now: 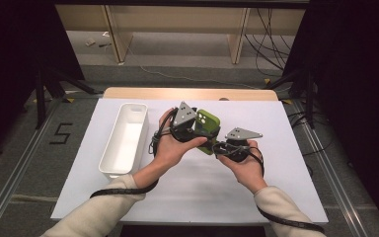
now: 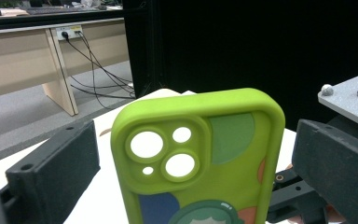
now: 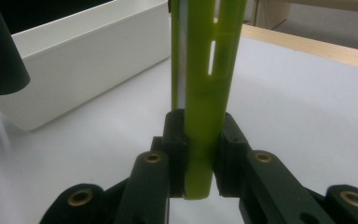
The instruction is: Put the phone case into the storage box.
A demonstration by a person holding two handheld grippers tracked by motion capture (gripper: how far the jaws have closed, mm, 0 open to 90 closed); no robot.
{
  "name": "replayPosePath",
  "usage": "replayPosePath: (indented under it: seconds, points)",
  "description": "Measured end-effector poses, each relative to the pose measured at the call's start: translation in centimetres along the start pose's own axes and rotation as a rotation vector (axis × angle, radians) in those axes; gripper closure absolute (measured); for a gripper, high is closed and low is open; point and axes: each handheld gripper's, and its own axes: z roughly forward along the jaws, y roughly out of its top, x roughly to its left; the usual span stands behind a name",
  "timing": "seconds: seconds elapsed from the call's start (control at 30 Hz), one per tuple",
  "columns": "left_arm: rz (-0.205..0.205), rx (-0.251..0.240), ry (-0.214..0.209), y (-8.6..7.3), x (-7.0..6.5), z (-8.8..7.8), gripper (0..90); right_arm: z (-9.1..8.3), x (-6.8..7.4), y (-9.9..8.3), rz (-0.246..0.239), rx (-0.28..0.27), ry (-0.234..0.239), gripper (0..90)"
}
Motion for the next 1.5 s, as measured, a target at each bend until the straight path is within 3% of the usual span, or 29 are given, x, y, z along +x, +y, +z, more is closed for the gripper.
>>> replayPosePath:
  seconds: [0.27, 0.53, 1.0, 1.23, 1.5]
  points:
    - [-0.013, 0.005, 0.034, 0.0, -0.1, 0.1, 6.9, 0.1, 0.1, 0.0, -0.003, 0.0, -0.006, 77.8]
    - [-0.021, 0.01, 0.038, -0.1, -0.3, 0.3, 13.1, 0.1, 0.1, 0.0, -0.006, -0.003, -0.016, 77.8]
    - [-0.034, 0.0, 0.03, -0.1, -0.1, 0.2, 15.5, 0.2, 0.1, 0.0, -0.029, -0.012, -0.012, 76.0]
    - [-0.024, -0.006, 0.033, 0.1, 0.3, 0.0, 15.7, 0.3, 0.1, 0.1, -0.048, -0.009, -0.002, 58.3]
    - [-0.018, -0.016, 0.038, 0.4, 0.8, -0.5, 15.8, 0.1, -0.2, 0.0, -0.074, -0.051, 0.003, 23.8]
